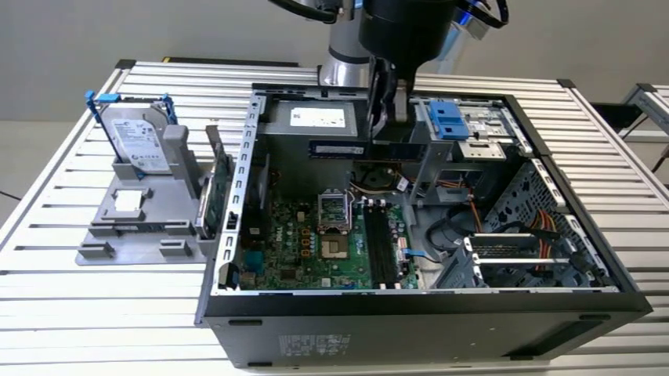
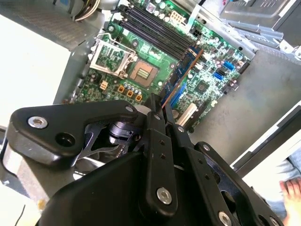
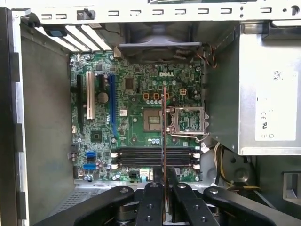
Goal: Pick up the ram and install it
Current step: 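Pick up the ram and move it above insertion slot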
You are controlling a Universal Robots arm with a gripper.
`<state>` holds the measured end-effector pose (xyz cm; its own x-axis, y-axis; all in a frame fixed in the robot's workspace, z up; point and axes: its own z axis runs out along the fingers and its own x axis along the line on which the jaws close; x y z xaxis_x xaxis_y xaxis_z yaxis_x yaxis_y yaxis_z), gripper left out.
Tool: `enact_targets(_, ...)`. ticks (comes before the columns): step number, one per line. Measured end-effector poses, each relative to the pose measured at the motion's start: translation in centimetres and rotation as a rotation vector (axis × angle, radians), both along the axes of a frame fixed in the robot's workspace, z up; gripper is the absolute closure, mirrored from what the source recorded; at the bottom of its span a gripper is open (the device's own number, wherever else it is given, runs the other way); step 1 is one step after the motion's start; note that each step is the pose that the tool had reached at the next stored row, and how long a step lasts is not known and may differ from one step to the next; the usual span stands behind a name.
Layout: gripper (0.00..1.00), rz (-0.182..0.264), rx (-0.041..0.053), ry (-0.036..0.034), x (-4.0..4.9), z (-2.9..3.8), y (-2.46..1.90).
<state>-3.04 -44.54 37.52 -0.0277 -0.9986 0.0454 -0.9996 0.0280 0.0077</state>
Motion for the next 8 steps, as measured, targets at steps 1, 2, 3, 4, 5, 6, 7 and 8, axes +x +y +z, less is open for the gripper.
enact_targets(1, 1.0, -0.003, -0.0001, 0.0, 0.09, 0.0, 0.02)
enact_targets(2, 1.0, -0.005, -0.0001, 0.0, 0.18, 0.0, 0.03)
enact_targets(3, 1.0, -0.008, 0.0, 0.0, 0.26, 0.0, 0.04)
enact_targets(4, 1.0, -0.011, -0.0001, 0.0, 0.35, 0.0, 0.06)
enact_targets(5, 1.0, -0.014, 0.0, 0.0, 0.42, 0.0, 0.08)
enact_targets(6, 1.0, -0.016, 0.0, 0.0, 0.5, 0.0, 0.1)
enact_targets(7, 1.0, -0.018, 0.0, 0.0, 0.58, 0.0, 0.12)
enact_targets(8, 1.0, -0.02, 0.0, 0.0, 0.66, 0.0, 0.14)
